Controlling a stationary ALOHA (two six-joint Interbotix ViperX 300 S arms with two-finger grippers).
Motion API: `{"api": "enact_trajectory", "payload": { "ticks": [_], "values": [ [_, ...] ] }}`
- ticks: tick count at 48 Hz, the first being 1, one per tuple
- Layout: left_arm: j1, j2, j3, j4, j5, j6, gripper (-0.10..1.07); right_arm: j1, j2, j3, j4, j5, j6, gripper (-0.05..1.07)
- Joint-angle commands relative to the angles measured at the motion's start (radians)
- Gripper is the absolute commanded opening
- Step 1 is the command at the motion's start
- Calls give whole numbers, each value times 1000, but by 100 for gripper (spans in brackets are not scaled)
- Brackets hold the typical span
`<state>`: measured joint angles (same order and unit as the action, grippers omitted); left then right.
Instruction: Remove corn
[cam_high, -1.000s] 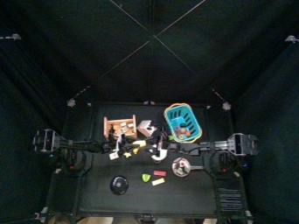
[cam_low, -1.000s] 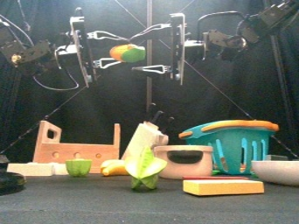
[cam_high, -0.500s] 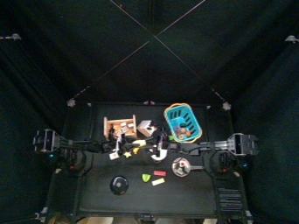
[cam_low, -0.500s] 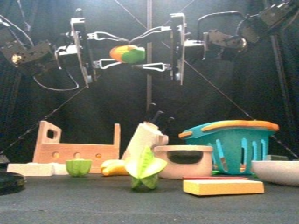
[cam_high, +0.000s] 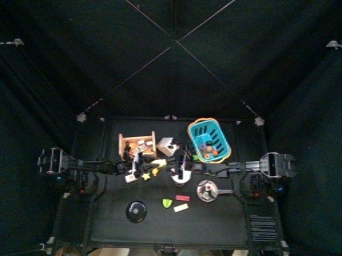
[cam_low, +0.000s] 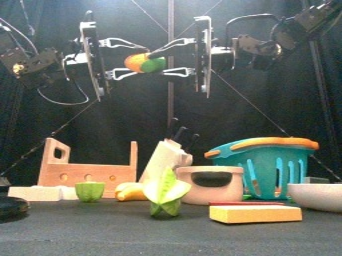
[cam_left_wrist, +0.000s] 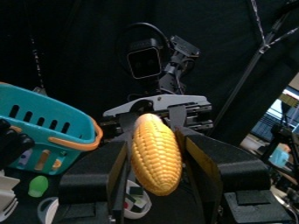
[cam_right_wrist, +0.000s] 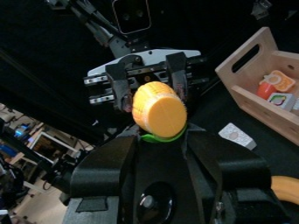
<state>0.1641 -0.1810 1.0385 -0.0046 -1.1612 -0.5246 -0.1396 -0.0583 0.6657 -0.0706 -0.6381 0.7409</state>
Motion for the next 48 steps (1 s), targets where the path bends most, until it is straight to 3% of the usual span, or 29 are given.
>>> {"api": "enact_trajectory", "payload": {
  "ticks": [1, 22, 48],
  "values": [
    [12, -6, -6, -3, -5, 0, 62, 0, -17, -11, 0, 3, 0, 51],
    [15, -8, -3, -2, -5, 0, 62, 5, -18, -9, 0, 15, 0, 37],
    [17, -37, 14, -2, -5, 0, 62, 11, -64, 66, 29, 32, 3, 37]
  ]
}}
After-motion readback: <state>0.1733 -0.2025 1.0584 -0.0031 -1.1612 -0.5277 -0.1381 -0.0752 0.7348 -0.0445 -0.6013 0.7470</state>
